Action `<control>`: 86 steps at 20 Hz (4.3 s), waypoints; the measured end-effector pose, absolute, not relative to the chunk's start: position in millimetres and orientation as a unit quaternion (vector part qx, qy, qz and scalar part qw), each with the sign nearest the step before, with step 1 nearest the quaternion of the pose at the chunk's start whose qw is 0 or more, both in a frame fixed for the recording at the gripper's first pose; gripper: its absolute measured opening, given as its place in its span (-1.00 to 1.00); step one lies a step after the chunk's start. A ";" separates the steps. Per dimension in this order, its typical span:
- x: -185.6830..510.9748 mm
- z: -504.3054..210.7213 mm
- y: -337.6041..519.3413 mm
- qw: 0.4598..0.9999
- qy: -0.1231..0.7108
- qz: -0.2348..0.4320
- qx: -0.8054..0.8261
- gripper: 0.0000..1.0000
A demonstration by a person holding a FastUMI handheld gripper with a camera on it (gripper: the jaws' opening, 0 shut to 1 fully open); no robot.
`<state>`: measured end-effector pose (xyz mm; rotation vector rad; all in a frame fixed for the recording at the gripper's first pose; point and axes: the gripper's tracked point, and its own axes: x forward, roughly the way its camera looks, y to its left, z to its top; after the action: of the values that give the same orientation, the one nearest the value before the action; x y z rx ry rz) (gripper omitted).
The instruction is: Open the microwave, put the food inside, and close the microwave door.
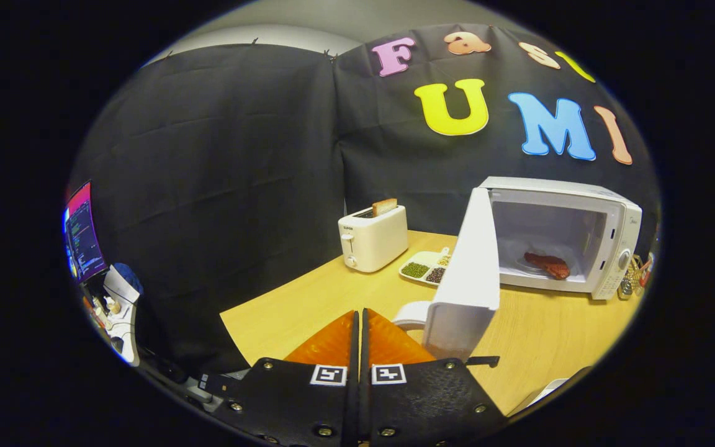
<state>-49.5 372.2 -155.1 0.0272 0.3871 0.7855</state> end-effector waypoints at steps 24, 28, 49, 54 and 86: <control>106.2 -198.5 161.7 0.951 0.232 0.198 0.044 -0.98; 128.6 -205.5 144.5 0.952 0.237 0.184 0.056 -0.98; 238.1 -233.7 99.9 0.970 0.206 0.107 0.071 -0.99; 257.1 -238.4 87.4 0.973 0.196 0.074 0.098 -0.99; 15.0 -86.0 66.0 0.992 0.078 0.096 0.014 0.82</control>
<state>15.0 66.0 -86.0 0.0288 0.1562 0.1919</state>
